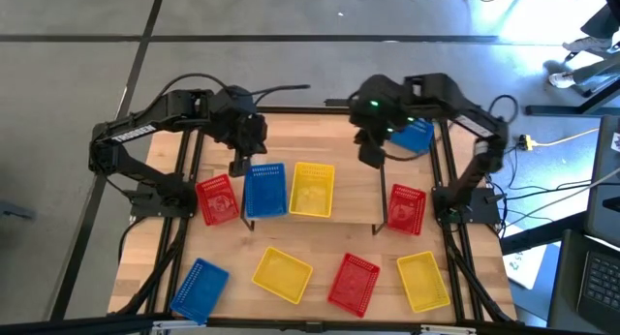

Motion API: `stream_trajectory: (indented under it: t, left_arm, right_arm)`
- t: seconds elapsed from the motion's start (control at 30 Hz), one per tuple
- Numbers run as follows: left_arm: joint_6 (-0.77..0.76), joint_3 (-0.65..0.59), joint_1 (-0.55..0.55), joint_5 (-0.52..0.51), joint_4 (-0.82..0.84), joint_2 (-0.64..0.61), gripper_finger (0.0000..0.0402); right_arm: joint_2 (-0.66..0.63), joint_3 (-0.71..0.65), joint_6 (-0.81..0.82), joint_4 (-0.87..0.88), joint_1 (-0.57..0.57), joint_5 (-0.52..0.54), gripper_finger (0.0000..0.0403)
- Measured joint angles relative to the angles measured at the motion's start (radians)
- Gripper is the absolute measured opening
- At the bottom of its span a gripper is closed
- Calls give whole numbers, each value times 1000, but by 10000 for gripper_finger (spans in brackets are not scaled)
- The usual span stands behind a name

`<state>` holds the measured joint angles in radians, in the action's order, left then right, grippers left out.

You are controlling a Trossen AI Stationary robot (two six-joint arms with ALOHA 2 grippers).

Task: Stack baskets on shelf by color
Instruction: Put the top right red bin on the shelf

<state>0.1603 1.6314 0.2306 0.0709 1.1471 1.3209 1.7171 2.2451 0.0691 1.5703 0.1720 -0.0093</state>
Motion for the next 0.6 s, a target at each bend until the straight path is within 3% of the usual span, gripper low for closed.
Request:
stream_trajectory:
  t: [0.17,0.43,0.6]
  left_arm:
    - [-16,0,-7,1,-54,0,0]
    - [-44,0,-23,2,-194,0,0]
    - [-79,0,-24,2,-243,0,0]
  right_arm:
    - [-179,-216,112,0,-30,37,51]
    - [-503,-685,274,3,-46,43,51]
    - [-627,-927,396,1,-42,42,51]
